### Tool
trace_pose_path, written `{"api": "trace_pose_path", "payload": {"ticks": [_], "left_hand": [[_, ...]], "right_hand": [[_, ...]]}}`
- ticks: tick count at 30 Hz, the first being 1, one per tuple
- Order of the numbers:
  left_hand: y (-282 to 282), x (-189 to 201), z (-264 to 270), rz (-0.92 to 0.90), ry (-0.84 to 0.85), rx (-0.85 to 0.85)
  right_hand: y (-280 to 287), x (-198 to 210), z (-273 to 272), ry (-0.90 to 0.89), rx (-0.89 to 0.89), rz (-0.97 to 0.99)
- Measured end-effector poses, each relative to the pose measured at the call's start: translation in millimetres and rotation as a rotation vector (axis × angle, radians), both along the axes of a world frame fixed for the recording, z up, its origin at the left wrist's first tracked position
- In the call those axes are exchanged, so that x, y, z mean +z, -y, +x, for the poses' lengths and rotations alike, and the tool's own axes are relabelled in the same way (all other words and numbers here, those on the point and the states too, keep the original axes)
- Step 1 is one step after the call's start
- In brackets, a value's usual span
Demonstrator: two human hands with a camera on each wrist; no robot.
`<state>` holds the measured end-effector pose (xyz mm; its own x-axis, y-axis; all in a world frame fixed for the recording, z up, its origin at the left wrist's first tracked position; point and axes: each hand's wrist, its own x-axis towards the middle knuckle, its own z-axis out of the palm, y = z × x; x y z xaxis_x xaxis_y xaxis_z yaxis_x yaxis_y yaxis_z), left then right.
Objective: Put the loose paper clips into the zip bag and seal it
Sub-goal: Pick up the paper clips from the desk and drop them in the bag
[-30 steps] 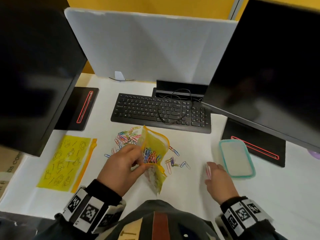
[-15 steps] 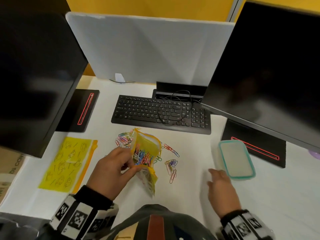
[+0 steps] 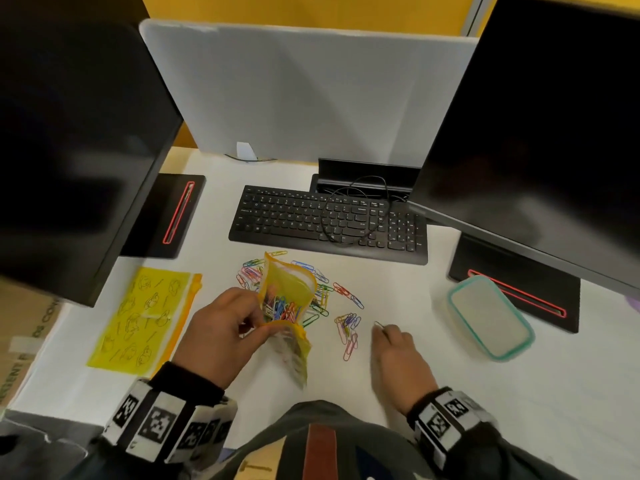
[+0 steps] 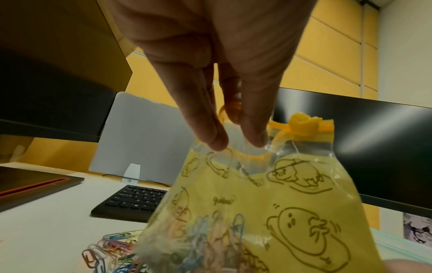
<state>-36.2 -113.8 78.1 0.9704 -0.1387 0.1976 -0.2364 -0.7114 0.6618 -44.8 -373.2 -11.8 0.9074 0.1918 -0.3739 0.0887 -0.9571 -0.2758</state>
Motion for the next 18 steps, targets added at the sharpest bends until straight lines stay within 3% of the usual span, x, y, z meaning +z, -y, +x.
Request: {"api": "trace_pose_path", "payload": {"ticks": [3,6,10,18], "left_hand": [[-2.7,1.3,-1.5,0.004,0.003,0.008],[-6.4,2.5,-5.4,0.017,0.016,0.024],[-9.6,-0.4,-10.6,0.018,0.002,0.039],[-9.1,2.0,-10.0,0.022,-0.015,0.053]], "right_hand": [[-19.2,-4.8,26.1,0.018,0.108,0.096],[-27.0,0.5,47.4,-0.031,0.057,0.159],[-38.2,1.7,69.4,-0.062,-0.017,0.077],[-59.2,-6.2,87.5,0.011,0.01,0.183]]}}
